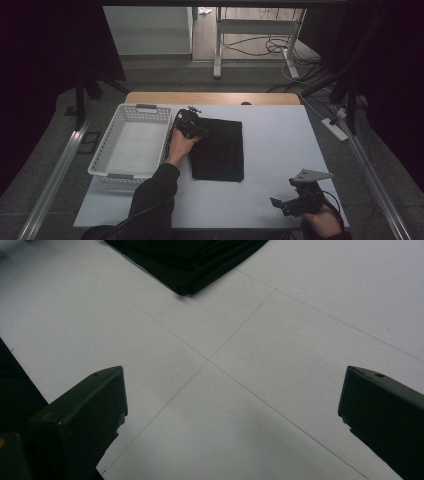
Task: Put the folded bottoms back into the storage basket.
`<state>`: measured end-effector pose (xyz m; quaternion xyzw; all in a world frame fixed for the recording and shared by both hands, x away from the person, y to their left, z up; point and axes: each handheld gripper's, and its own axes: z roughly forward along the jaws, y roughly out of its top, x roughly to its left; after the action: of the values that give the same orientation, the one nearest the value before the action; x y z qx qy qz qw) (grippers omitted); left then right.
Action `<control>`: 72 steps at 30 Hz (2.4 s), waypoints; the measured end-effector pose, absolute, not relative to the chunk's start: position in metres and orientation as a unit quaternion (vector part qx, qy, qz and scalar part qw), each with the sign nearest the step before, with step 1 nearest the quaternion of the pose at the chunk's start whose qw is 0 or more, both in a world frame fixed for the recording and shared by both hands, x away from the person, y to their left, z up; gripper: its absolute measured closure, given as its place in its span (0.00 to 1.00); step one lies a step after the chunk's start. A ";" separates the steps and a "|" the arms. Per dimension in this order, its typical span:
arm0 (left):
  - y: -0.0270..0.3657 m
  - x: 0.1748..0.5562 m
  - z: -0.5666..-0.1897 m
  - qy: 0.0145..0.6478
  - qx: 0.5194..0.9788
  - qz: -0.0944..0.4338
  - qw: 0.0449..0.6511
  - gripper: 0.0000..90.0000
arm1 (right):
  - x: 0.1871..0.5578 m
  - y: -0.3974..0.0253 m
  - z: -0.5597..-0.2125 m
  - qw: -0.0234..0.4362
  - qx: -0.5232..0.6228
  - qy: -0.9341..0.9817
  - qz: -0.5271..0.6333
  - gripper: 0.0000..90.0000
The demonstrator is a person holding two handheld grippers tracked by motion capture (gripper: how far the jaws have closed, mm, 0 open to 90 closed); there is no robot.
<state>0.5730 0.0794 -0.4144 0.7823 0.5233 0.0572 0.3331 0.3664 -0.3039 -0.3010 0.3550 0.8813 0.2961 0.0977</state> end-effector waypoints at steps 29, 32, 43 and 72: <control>0.075 0.554 -0.428 0.477 0.780 0.041 0.403 0.82 | 0.365 -0.302 -0.299 0.091 0.337 0.884 0.313 0.02; 0.076 0.553 -0.430 0.476 0.777 0.042 0.409 0.82 | 0.365 -0.302 -0.299 0.090 0.335 0.882 0.319 0.02; 0.073 0.550 -0.429 0.472 0.781 0.063 0.405 0.82 | 0.371 -0.297 -0.296 0.089 0.319 0.880 0.340 0.01; 0.075 0.549 -0.432 0.479 0.771 0.054 0.415 0.82 | 0.396 -0.260 -0.312 0.048 0.284 0.897 0.336 0.01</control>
<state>0.5488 0.0750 -0.4315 0.7715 0.4795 0.0543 0.4147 0.3956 -0.2600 -0.3115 0.2845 0.8967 0.3357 0.0479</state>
